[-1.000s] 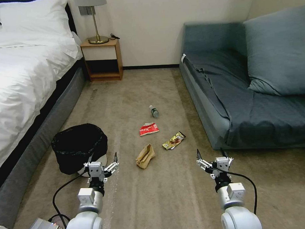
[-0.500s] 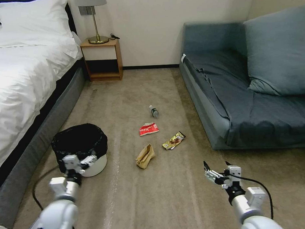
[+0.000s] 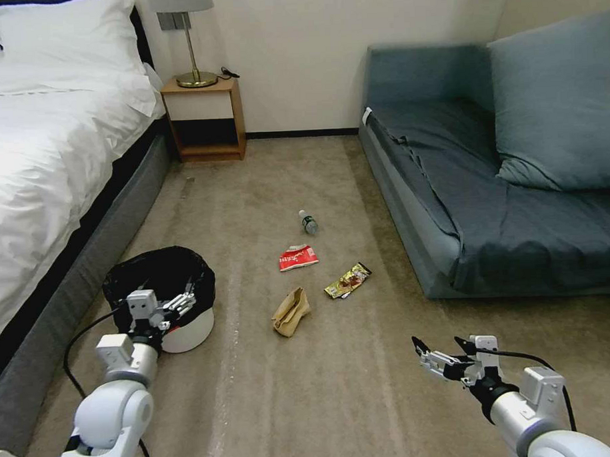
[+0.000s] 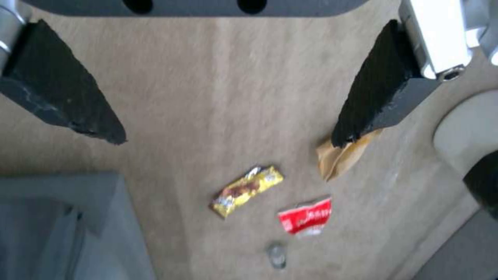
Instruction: Pick up the trash bin, then pick up the garbage on the floor and place it into the trash bin.
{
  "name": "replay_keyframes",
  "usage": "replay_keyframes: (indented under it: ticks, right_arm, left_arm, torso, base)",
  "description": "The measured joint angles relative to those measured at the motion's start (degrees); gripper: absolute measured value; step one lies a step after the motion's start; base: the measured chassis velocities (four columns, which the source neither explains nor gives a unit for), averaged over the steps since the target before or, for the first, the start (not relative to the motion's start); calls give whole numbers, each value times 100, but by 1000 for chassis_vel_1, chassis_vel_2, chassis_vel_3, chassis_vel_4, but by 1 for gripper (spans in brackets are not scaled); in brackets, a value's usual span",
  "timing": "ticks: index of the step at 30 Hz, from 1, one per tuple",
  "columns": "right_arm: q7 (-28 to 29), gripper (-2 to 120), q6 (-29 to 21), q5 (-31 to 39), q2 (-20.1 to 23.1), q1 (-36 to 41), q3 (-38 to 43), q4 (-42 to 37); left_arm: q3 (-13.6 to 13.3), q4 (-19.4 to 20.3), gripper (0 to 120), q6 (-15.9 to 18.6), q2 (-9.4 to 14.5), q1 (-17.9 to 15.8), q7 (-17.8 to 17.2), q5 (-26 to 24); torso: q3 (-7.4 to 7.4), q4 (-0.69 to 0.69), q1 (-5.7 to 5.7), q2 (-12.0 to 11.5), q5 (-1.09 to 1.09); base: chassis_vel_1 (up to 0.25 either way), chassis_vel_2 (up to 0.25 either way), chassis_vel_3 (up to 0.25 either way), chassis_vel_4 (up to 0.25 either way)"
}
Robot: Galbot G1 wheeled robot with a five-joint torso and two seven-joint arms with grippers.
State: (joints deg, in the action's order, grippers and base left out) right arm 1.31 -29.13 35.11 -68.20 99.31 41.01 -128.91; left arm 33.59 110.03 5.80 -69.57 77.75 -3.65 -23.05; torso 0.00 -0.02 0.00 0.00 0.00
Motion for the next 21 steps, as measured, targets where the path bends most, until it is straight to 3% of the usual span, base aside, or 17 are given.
replay_keyframes:
  ticks: [5,10,16,21]
  right_arm:
    - [43,100,86,33,206,-359,26,361]
    - [44,100,142,-1,233,-435,16,431]
    - [40,100,312,-92,273,-421,17,533]
    - [-33,100,465,-238,259,-339,17,674]
  left_arm:
    - [-32,-23,100,7,-89,47,-39,180]
    - [169,-28,100,7,-19,136,-63,190]
    - [445,-209,100,-48,124,150,-134,-253]
    - [505,-159,100,351,147,49,-585,-810]
  torso:
    - [1,2,1,-1,3]
    - [1,3,0,0,1]
    - [0,3,0,0,0]
    - [0,2,0,0,0]
  base:
    - [0,0,0,0]
    - [0,0,0,0]
    - [0,0,0,0]
    - [0,0,0,0]
